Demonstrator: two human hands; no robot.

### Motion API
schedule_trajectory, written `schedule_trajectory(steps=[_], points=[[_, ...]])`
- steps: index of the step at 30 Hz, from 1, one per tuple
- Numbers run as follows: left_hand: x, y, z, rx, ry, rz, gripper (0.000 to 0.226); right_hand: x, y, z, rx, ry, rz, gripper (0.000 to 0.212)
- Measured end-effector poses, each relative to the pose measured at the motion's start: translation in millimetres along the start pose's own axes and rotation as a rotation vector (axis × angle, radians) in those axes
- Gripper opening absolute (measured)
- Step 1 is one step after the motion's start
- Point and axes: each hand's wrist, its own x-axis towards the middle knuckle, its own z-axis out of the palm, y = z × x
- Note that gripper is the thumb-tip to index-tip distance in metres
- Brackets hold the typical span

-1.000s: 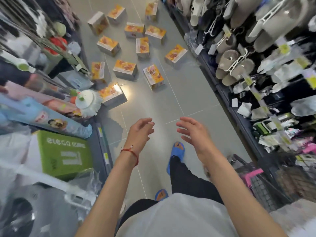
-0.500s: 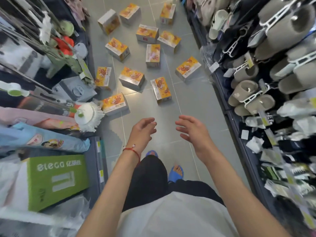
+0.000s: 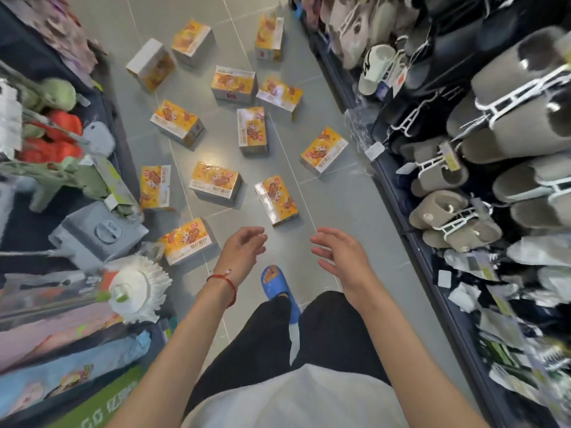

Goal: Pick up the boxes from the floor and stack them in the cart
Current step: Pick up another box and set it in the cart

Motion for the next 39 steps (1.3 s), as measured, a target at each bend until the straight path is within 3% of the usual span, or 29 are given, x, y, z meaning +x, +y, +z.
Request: schedule_trajectory(steps=[9,21,25,28,31,39], points=[[103.6,92.8,7.9,0.041,-0.048,-0.081,0.022,89.2,-76.0,-0.7,0.068,0.061,0.065,0.015],[233.7,142.4,5.1,0.122,-0.099,-0.22,0.019,186.5,-127.5,25.7,0.151,0.16,0.229,0.01],[286.1,141.2,-3.9,0.222,-0.158,-0.284,0.018,225.1,-115.5,49.8,0.272,0.252,0.28,0.011],[327.1,135.9,-10.5,0.265,-0.199,-0.384,0.011,258.7,-93.0,69.1,0.516,0.341,0.346,0.015],[363.5,128.4,-14.8,0.246,-0.222,-0.459,0.02,286.4,-69.2,84.3,0.714,0.392,0.407,0.02],[462.2,59.7,6.5,0.384,-0.219,-0.53,0.024,366.3,11.9,109.8,0.777,0.47,0.54,0.032]])
